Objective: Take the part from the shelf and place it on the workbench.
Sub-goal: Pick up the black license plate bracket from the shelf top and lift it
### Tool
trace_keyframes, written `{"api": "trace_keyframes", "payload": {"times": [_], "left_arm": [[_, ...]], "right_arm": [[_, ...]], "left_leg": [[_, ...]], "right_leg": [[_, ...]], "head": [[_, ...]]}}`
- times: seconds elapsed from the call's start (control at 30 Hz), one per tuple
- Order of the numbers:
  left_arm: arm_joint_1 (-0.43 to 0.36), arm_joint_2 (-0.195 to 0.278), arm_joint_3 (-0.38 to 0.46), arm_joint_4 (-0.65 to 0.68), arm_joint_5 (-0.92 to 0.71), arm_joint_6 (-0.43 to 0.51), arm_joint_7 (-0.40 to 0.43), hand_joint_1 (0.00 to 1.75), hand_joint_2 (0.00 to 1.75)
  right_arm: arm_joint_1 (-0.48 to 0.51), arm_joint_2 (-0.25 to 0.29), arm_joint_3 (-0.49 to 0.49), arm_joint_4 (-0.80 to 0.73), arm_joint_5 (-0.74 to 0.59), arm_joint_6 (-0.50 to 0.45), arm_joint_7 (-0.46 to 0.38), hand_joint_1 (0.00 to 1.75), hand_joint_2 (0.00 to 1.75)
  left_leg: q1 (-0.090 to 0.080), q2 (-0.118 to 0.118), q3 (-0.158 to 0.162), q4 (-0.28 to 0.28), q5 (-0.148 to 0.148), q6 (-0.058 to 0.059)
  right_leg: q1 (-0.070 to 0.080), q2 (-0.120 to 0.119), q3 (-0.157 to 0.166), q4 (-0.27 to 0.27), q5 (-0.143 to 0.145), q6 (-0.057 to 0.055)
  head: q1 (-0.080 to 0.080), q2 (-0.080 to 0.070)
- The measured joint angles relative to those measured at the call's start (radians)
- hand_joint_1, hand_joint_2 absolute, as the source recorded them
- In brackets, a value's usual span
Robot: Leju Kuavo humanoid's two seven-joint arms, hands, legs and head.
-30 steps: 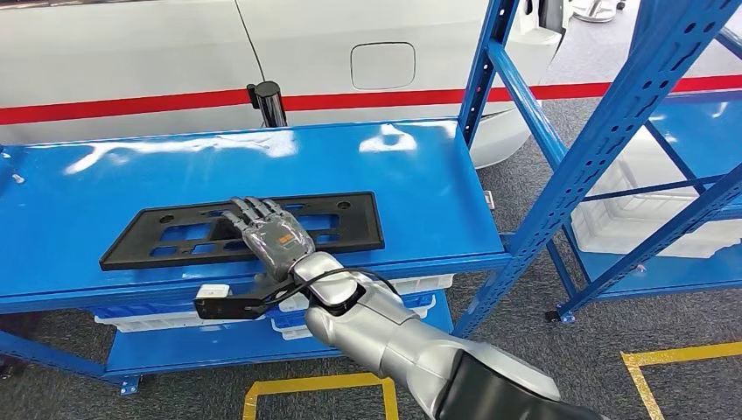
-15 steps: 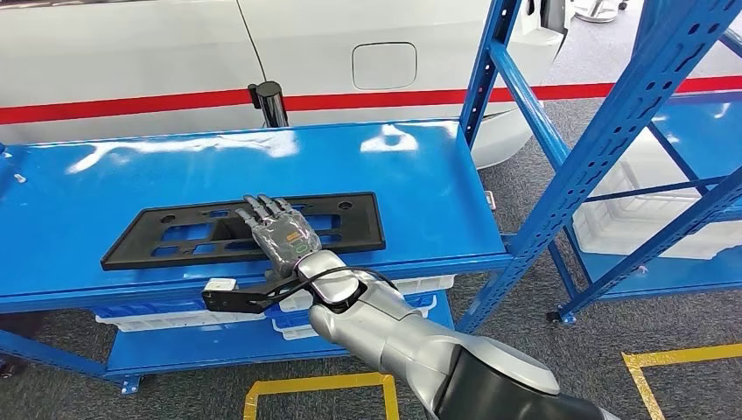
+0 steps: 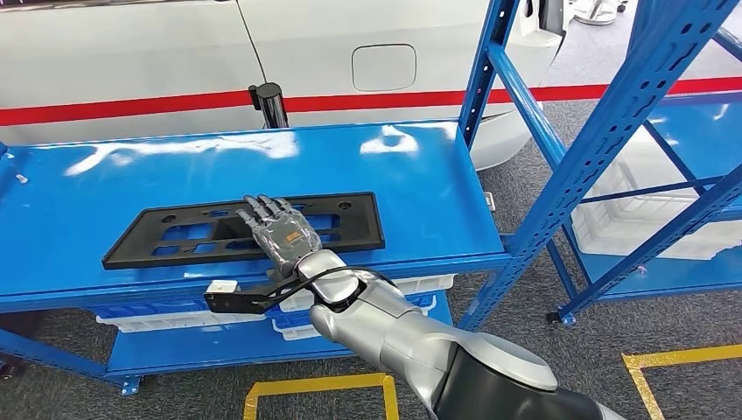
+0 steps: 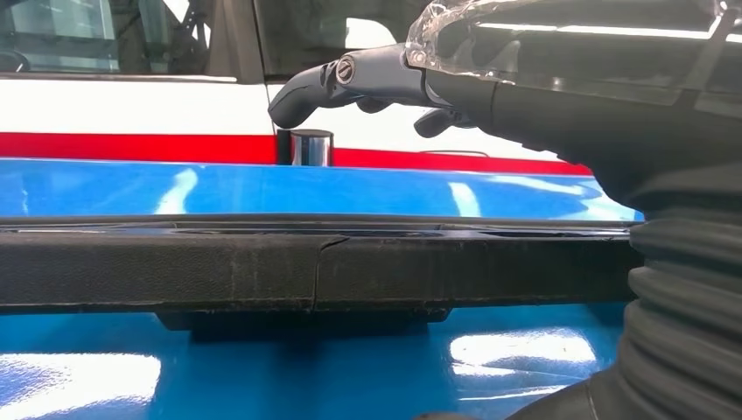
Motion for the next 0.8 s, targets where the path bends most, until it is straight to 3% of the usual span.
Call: {"api": "trace_keyframes", "payload": {"times": [0.13, 0.37, 0.5, 0.8], "left_arm": [[0.0, -0.001, 0.0, 0.002, 0.0, 0.011, 0.004, 0.0, 0.0], [0.0, 0.0, 0.0, 0.006, -0.001, 0.016, 0.014, 0.0, 0.0], [-0.001, 0.0, 0.0, 0.007, -0.003, 0.016, 0.016, 0.0, 0.0], [-0.004, 0.0, 0.0, 0.007, -0.008, 0.007, 0.007, 0.0, 0.0]], "right_arm": [[0.0, 0.002, 0.008, 0.008, -0.006, 0.0, -0.005, 0.7, 1.75], [0.001, 0.002, 0.018, 0.035, -0.016, -0.002, -0.011, 0.97, 1.75], [-0.001, 0.002, 0.02, 0.046, -0.027, -0.008, -0.015, 1.31, 1.75], [-0.017, 0.002, 0.026, 0.056, -0.028, -0.013, -0.016, 1.39, 1.75]], "left_leg": [[0.0, 0.0, 0.0, 0.0, 0.0, 0.0], [0.0, 0.0, 0.0, 0.0, 0.0, 0.0], [0.0, 0.0, 0.0, 0.0, 0.0, 0.0], [0.0, 0.0, 0.001, 0.0, 0.0, 0.0]], "right_leg": [[0.0, 0.0, 0.0, 0.0, 0.0, 0.0], [0.0, 0.0, 0.0, 0.0, 0.0, 0.0], [0.0, 0.0, 0.0, 0.0, 0.0, 0.0], [0.0, 0.0, 0.0, 0.0, 0.0, 0.0]], "head": [[0.0, 0.0], [0.0, 0.0], [0.0, 0.0], [0.0, 0.0]]}}
